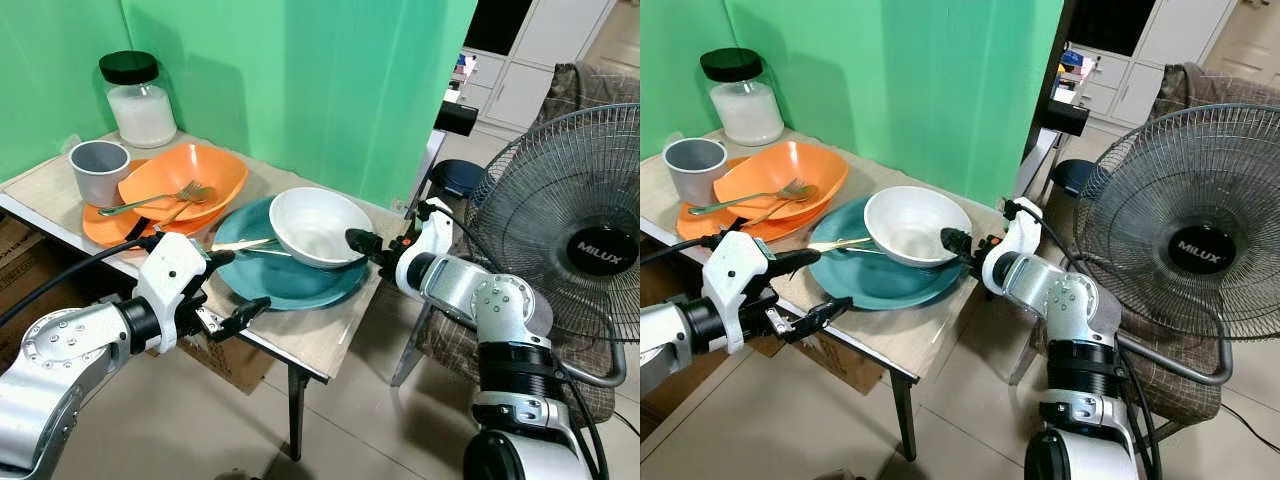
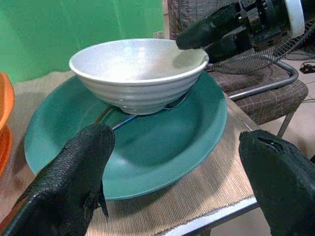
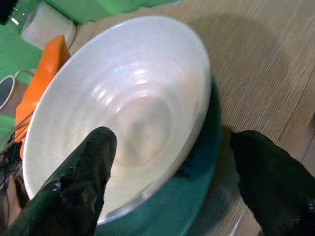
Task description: Setting the table
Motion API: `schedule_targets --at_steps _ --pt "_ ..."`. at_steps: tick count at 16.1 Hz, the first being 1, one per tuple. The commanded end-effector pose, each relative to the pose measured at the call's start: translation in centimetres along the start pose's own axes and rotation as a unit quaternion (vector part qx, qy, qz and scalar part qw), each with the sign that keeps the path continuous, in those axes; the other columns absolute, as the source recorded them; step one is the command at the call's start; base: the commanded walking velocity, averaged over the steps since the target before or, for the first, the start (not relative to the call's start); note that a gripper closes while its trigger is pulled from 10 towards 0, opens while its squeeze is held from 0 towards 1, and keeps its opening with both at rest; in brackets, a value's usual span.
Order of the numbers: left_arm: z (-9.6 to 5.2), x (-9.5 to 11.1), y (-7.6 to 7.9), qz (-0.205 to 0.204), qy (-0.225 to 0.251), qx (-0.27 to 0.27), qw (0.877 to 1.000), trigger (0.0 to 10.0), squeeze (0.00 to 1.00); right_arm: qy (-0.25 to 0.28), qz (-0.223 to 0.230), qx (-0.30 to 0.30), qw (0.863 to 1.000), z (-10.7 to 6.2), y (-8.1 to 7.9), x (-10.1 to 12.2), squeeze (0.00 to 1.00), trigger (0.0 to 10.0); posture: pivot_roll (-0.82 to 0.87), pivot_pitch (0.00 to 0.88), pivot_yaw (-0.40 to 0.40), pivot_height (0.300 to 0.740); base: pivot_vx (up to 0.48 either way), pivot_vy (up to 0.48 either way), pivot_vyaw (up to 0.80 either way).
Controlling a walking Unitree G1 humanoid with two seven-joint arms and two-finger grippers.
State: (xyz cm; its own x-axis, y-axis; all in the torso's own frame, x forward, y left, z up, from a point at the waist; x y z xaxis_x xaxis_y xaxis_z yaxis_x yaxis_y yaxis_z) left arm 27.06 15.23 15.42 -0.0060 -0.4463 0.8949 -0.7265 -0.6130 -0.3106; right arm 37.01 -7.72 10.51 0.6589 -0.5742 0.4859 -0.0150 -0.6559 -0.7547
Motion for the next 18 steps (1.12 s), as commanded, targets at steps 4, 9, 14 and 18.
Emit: schedule_targets --at_steps 4,9,14,18 --pt "-0.25 -0.19 0.12 0.009 -0.004 0.002 1.0 10.0 0.22 -0.01 0.024 0.012 1.0 0.01 -0.61 0.05 0.0 0.0 0.03 0.0 -0.078 0.74 0.0 0.0 0.0" --pt "-0.36 -0.22 0.37 0.009 -0.003 0.001 1.0 10.0 0.22 -0.016 0.037 0.008 0.999 0.41 -0.52 -0.54 0.0 0.0 0.04 0.0 -0.082 0.74 0.0 0.0 0.0" --pt "-0.3 -0.16 0.37 0.011 -0.002 0.001 1.0 10.0 0.22 -0.01 0.057 0.013 0.998 0.56 -0.67 -0.35 0.0 0.0 0.04 0.0 -0.082 0.74 0.0 0.0 0.0" --pt "-0.14 -0.02 0.32 0.015 -0.001 0.001 1.0 10.0 0.22 -0.01 0.068 0.016 0.998 0.6 -0.71 -0.37 0.0 0.0 0.04 0.0 -0.08 0.74 0.0 0.0 0.0"
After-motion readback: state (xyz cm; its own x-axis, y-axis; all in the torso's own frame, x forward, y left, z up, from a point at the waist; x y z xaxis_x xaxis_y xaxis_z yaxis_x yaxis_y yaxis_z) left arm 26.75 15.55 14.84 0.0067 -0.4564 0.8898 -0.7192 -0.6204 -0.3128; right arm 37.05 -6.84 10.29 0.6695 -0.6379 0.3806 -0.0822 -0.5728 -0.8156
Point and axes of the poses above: a point about 5 cm out from each wrist's last joint towards the gripper, its own z axis pointing out of the wrist towards the gripper, its own x axis along the axis of the wrist's last joint, y = z × x, the point moved 6 cm from there along z, pointing out of the wrist towards the gripper, and after that the axes turned 8 degrees about z, right-handed, at the moved point
